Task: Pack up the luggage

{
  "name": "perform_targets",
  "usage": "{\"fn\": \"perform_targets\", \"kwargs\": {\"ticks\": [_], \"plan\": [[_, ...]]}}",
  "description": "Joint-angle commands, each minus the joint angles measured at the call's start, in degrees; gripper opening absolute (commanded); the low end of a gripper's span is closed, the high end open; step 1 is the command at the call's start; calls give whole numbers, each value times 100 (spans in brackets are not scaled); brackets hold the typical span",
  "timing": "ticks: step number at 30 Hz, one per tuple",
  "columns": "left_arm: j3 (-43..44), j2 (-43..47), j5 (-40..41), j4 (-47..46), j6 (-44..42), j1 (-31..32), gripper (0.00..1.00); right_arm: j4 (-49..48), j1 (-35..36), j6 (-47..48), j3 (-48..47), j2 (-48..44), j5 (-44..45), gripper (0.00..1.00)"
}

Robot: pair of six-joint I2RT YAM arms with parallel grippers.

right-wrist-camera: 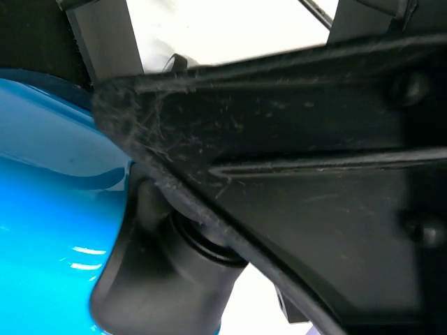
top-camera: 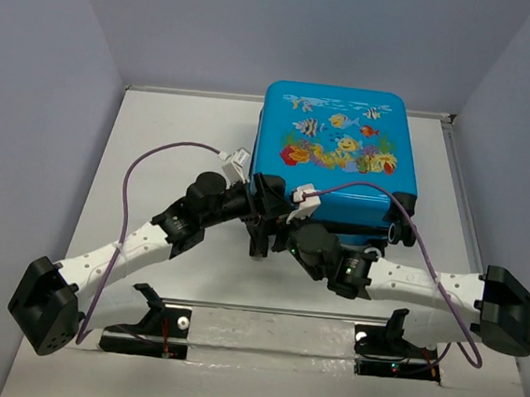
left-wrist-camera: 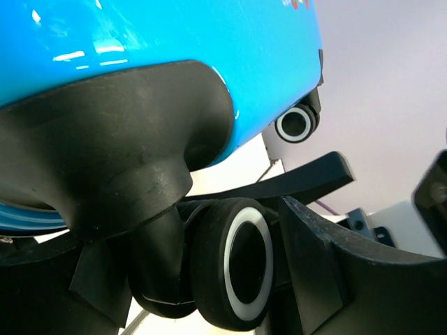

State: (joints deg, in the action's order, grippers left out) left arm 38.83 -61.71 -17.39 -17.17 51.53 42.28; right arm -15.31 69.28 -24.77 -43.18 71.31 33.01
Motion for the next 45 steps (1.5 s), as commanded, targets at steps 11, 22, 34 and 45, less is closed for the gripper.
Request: {"fn": "perform_targets", "kwargs": {"ticks": [11,22,34,45], "plan": [[-68,520,-11,-1008,-204,131,85,-1774,-134,685,-218,182,1163,96],[-139,467,130,-885,-275,131,89,-2037,-134,808,2,-73,1287,92],[-165,423,130,-788,-275,131,90,-2687,-134,1132,73,14,1620,80],[-226,467,-63,-867,-266,131,91,-3891,-134,1185,20,735,1655,50]]}}
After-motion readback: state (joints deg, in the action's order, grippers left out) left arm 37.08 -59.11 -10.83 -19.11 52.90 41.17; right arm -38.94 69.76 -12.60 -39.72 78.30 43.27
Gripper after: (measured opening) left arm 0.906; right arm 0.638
